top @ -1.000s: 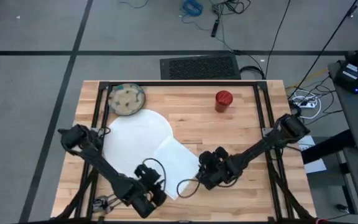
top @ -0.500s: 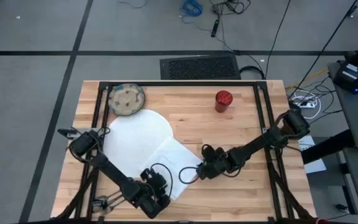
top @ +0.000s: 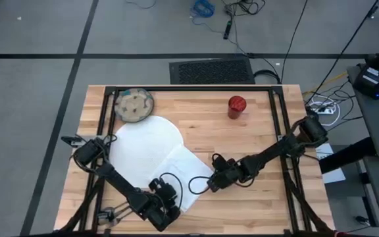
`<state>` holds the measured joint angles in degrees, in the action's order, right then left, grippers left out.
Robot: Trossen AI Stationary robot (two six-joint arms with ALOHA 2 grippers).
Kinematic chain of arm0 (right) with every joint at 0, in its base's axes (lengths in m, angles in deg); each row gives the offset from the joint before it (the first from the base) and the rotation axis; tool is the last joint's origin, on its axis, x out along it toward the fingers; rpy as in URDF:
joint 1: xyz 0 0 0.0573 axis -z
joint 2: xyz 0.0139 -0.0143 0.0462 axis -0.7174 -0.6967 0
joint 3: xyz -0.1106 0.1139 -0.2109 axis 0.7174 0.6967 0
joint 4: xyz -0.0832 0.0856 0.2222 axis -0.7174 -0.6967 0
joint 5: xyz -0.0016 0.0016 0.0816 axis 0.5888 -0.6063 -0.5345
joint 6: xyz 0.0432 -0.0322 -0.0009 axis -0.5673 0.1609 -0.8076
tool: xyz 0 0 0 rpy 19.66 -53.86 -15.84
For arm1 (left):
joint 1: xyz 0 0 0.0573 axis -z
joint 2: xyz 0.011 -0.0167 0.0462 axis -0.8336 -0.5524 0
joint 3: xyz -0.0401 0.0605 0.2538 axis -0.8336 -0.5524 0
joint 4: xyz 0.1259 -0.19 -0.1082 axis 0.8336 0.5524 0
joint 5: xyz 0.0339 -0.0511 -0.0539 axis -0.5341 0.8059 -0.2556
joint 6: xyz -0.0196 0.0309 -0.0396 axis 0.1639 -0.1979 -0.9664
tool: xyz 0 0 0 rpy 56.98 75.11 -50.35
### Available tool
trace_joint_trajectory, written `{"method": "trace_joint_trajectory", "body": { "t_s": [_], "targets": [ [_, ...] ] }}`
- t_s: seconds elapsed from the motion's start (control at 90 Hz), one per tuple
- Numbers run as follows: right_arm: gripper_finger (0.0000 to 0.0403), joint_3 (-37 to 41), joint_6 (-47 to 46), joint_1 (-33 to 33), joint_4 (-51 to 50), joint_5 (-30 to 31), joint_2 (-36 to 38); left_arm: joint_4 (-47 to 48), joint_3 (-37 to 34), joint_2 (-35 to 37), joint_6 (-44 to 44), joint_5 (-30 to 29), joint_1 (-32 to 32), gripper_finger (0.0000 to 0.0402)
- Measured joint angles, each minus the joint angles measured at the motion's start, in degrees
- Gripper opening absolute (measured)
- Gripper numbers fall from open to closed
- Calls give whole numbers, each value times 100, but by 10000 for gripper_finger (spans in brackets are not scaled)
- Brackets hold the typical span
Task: Set table place
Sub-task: Fold the white napkin
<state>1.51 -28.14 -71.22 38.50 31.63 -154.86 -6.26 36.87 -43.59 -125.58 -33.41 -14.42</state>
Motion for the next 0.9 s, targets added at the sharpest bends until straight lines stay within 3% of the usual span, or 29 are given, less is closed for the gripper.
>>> {"method": "trace_joint_trajectory", "body": {
  "t_s": [0.222, 0.4, 0.6, 0.9],
  "targets": [
    [67, 0, 280, 78, -74, -49, 2, -7, -4, -2, 34, 35, 3, 107],
    [10, 7, 722, 70, -160, 23, 0, -125, 35, -19, 152, -105, 46, 107],
    [1, 7, 1040, -38, -271, 333, 32, -256, 279, -43, 607, 37, 63, 107],
    [0, 24, 1061, -348, -2746, 752, 791, 123, 761, 466, 1512, -292, -207, 107]
  ]
}}
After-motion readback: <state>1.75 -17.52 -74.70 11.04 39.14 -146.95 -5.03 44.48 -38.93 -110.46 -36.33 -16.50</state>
